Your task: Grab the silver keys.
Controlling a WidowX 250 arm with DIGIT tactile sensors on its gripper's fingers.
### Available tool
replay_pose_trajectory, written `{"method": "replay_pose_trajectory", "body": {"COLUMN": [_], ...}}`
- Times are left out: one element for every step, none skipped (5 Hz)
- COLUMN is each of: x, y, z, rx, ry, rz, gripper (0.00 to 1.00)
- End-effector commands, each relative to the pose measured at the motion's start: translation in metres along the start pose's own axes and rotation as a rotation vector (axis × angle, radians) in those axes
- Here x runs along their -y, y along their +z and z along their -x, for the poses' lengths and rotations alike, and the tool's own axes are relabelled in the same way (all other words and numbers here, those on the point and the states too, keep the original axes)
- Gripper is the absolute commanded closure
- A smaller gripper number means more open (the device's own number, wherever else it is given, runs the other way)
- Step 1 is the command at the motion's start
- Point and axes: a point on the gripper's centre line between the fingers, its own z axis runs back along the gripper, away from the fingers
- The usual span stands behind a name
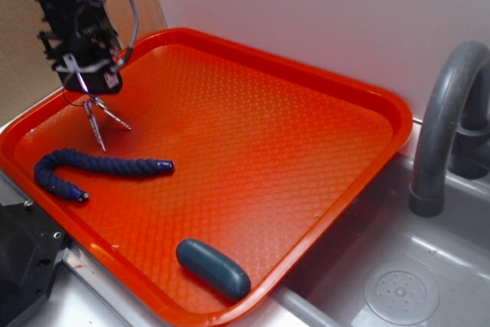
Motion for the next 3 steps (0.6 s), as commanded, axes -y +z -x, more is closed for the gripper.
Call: {"method": "replay_pose_trajectory", "body": {"x": [0.051,0.051,0.05], "y": [0.108,0.158,0.157], "z": [0.046,0.05,0.052], "rx": [0.227,0.198,0.207], "ry": [-0.178,-0.21,-0.183], "rz": [0.104,0.127,0.101], "gripper": [1.0,1.0,1.0]}}
